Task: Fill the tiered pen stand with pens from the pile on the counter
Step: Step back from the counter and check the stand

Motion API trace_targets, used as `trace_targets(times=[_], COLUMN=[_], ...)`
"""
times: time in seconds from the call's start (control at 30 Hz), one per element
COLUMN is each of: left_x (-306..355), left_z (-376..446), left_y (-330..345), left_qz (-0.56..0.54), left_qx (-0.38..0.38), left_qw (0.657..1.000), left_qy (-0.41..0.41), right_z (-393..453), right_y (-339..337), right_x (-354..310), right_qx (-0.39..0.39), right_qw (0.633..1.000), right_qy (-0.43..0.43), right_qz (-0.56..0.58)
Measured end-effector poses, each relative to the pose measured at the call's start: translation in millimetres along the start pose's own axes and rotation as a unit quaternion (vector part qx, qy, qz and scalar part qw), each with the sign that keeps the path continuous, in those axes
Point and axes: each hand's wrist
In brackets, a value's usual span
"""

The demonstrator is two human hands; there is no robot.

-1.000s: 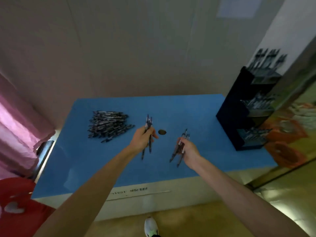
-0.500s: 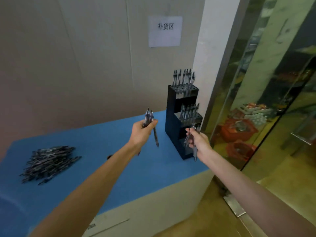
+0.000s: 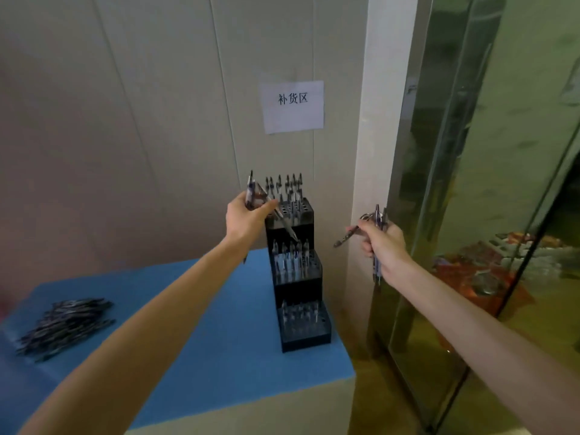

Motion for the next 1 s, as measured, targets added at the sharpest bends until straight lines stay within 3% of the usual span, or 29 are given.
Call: trace_targets(times=[0.23, 0.53, 0.7, 0.87, 1.0], left_x=[28.8, 12.8, -9.5, -38.6, -44.9], left_z=[48.1, 123.0, 150.7, 172.1, 171.9], left_y=[3.0, 34.1, 50.1, 61.0, 63.5], left_qz=[0.071, 0.099, 0.098, 0.089, 0.084], left_qx=[0.048, 0.052, 0.027, 0.004, 0.007], left_qw=[0.996, 0.989, 0.989, 0.991, 0.988], left_qy=[0.011, 0.098, 0.106, 0.099, 0.129], right_z=[70.1, 169.5, 217.2, 236.1, 250.6], right_y=[8.5, 45.5, 73.3, 91.8, 89.2], right_x=[-33.6, -52.4, -42.6, -25.2, -4.1], right_qx=[-0.027, -0.059, -0.112, -0.169, -0.194], right_qw=[0.999, 0.992, 0.958, 0.921, 0.92], right_qy=[-0.039, -0.092, -0.173, -0.259, -0.25], right_qz=[0.017, -0.056, -0.2, -0.238, -0.229])
Point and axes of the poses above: each hand's wrist, its own z-axis towards the middle knuckle, its own y-axis out of the palm, x = y × z
